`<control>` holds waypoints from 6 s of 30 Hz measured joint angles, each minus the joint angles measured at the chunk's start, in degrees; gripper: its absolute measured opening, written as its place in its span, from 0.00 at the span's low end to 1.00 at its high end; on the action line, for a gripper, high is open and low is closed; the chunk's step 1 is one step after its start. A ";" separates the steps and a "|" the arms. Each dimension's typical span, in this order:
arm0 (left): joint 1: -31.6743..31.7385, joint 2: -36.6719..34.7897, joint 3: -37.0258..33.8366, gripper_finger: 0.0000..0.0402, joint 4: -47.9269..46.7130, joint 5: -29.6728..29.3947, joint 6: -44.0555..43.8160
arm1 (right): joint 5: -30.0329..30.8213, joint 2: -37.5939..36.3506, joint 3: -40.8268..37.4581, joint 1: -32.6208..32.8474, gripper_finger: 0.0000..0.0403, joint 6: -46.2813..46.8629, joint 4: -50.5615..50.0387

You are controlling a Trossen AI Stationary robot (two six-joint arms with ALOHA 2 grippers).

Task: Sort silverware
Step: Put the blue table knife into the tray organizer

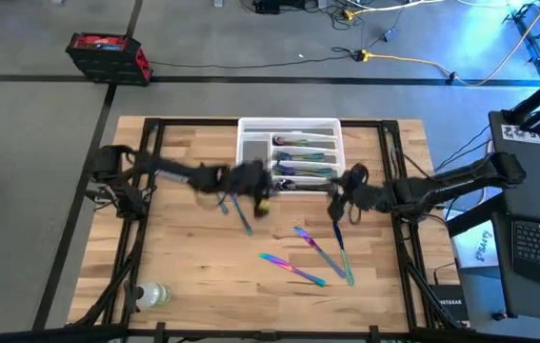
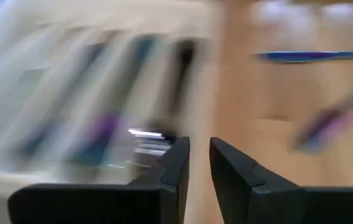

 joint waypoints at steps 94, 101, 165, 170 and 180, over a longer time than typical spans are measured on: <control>-23.31 24.88 -2.10 0.00 26.46 0.92 -0.75 | 26.87 70.12 19.50 46.71 0.20 35.88 20.31; -23.94 24.88 -2.13 0.00 26.46 1.13 -1.05 | 27.20 70.18 19.51 46.66 0.12 35.73 20.39; -20.33 -17.06 -4.91 0.40 29.15 -24.18 16.82 | 29.37 51.19 19.62 39.46 0.12 23.67 4.74; -19.20 -23.07 -11.25 0.37 29.73 -22.44 15.18 | 29.21 45.90 17.40 34.53 0.12 22.32 1.29; -19.40 -32.57 -28.86 0.37 29.32 -22.28 6.33 | 18.74 34.29 16.32 18.30 0.12 3.64 2.05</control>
